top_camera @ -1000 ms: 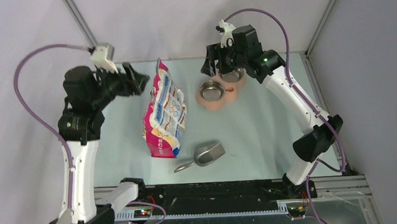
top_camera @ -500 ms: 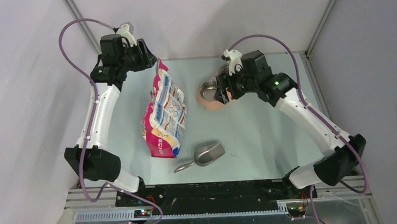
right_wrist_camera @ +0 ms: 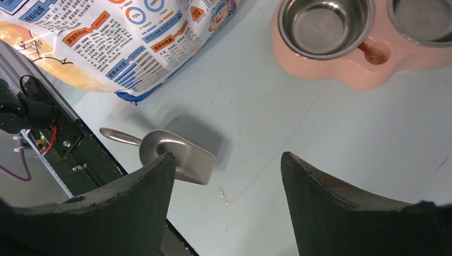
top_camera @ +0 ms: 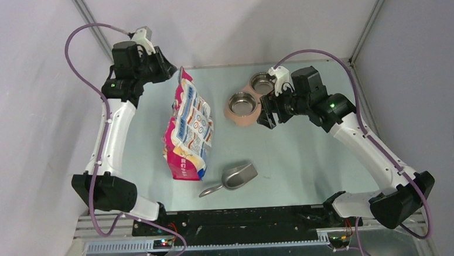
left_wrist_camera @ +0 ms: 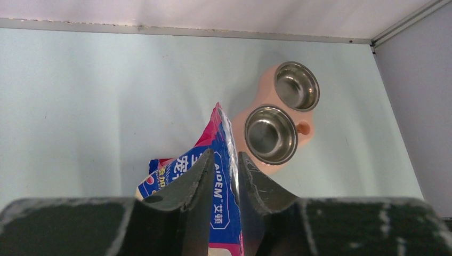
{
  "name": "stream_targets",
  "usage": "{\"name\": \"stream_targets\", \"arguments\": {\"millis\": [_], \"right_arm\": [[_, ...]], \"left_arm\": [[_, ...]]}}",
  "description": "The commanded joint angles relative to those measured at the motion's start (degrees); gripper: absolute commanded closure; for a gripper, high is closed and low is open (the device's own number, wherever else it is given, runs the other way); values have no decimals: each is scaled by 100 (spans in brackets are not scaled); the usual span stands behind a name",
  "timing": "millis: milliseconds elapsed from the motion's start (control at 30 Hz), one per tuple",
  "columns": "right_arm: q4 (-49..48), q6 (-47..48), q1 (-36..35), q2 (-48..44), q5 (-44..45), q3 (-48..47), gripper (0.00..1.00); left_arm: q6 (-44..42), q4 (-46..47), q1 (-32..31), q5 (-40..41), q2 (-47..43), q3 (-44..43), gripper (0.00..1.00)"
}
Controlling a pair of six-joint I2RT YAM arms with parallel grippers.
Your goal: Serve the pet food
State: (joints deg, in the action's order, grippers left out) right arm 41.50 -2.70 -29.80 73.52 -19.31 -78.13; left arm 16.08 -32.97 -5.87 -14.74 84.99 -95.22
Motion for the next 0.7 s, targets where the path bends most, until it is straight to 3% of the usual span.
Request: {"name": "stream_targets", "arguments": {"millis": [0, 667], "right_arm": [[-24, 152, 50, -111, -103, 7, 25], [-105, -89, 530, -196, -308, 265, 24]], "left_arm": [[-11, 102, -24, -59, -151, 54, 72], [-131, -59, -153, -158, 130, 83, 72]]}}
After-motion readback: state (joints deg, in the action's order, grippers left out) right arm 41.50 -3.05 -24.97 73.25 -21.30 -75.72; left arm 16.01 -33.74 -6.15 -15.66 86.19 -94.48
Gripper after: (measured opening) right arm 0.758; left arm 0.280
